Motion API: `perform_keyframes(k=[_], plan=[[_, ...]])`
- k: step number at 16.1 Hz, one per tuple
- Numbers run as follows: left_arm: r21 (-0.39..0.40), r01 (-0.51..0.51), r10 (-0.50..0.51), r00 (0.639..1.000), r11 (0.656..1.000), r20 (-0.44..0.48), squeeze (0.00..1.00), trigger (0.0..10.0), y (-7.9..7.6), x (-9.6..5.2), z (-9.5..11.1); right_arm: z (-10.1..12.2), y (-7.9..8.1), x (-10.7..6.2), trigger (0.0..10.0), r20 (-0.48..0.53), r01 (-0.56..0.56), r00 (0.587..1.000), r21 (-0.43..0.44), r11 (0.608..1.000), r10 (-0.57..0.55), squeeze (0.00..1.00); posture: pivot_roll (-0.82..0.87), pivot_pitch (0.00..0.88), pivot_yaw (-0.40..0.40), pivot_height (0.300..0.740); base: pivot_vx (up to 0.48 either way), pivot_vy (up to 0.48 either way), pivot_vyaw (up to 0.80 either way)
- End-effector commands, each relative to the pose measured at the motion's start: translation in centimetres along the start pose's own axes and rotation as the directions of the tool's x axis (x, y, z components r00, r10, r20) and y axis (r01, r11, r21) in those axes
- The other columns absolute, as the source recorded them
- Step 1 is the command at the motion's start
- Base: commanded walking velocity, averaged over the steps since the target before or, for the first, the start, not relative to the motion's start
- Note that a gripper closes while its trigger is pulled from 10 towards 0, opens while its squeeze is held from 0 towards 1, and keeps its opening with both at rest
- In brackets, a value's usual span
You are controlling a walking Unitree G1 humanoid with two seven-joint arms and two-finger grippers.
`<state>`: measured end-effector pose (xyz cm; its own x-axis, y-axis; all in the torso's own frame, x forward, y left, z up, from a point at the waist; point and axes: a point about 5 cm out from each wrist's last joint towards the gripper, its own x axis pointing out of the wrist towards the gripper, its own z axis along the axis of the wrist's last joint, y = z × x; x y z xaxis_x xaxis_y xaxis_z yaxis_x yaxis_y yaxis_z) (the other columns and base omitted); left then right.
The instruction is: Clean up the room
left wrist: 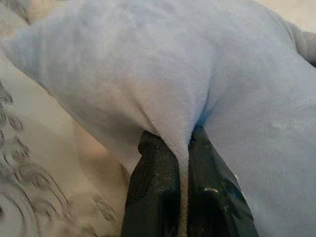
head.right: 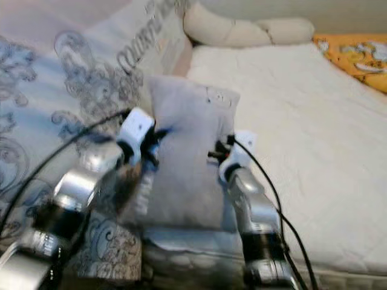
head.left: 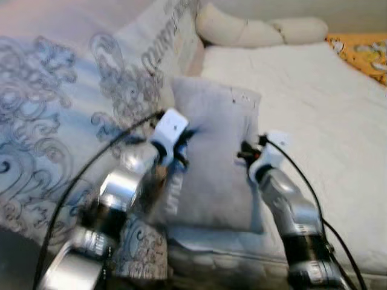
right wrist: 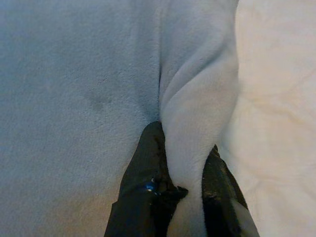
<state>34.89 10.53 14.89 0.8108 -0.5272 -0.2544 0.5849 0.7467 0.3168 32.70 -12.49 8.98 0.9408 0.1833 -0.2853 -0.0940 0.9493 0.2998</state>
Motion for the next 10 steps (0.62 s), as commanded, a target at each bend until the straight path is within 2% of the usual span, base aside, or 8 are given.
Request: perform_keyframes(k=[1,2,3,4,5,6,7,10], plan=[[0.052,-0.006,0.004,1.0,0.999,0.024,0.0,10.0,0.6,0.1,0.8,-0.1,0.3,0.5,10.0,0.0,-0.02,1.0,0.008,1.0,0.02,0.0,0.02,0.0,0.09,0.74,0.0,0.0,0.0],[0.062,-0.009,0.008,1.0,0.998,0.02,0.0,10.0,1.0,0.2,1.0,-0.4,0.4,0.8,10.0,-0.016,-0.024,1.0,0.001,1.0,0.024,0.0,0.02,0.0,0.09,0.74,0.0,0.0,0.0],[0.091,-0.013,0.013,1.0,0.996,0.0,0.0,10.0,2.0,0.5,1.4,-1.0,0.9,2.0,10.0,-0.054,-0.035,0.998,-0.003,0.999,0.035,0.0,0.03,0.0,0.096,0.74,0.0,0.0,0.0],[0.137,-0.022,0.027,0.999,0.99,-0.034,0.0,10.0,3.1,0.6,1.3,-1.0,1.8,3.0,10.0,-0.077,-0.054,0.995,0.036,0.998,0.057,0.0,0.05,0.0,0.099,0.74,0.0,0.0,0.0],[0.149,-0.024,0.031,0.998,0.989,-0.047,0.0,10.0,3.4,0.7,1.3,-1.0,2.1,3.2,10.0,-0.082,-0.061,0.994,0.057,0.996,0.066,0.0,0.05,0.0,0.1,0.74,0.0,0.0,0.0],[0.154,-0.024,0.033,0.998,0.988,-0.058,0.0,10.0,3.8,0.8,1.2,-1.0,2.4,3.5,10.0,-0.087,-0.068,0.994,0.065,0.996,0.073,0.75,0.05,0.0,0.1,0.74,0.0,0.0,0.0],[0.156,-0.027,0.041,0.995,0.987,-0.088,0.0,10.0,4.4,0.8,0.9,-1.0,2.9,3.8,10.0,-0.1,-0.08,0.991,0.061,0.995,0.086,1.0,0.06,0.0,0.1,0.74,0.0,0.0,0.0],[0.165,-0.094,0.111,0.989,0.982,-0.097,0.0,10.0,5.7,0.9,0.8,-1.2,2.7,4.0,10.0,-0.106,-0.086,0.99,0.032,0.996,0.089,1.0,0.08,0.0,0.091,0.74,0.0,0.0,0.0]])
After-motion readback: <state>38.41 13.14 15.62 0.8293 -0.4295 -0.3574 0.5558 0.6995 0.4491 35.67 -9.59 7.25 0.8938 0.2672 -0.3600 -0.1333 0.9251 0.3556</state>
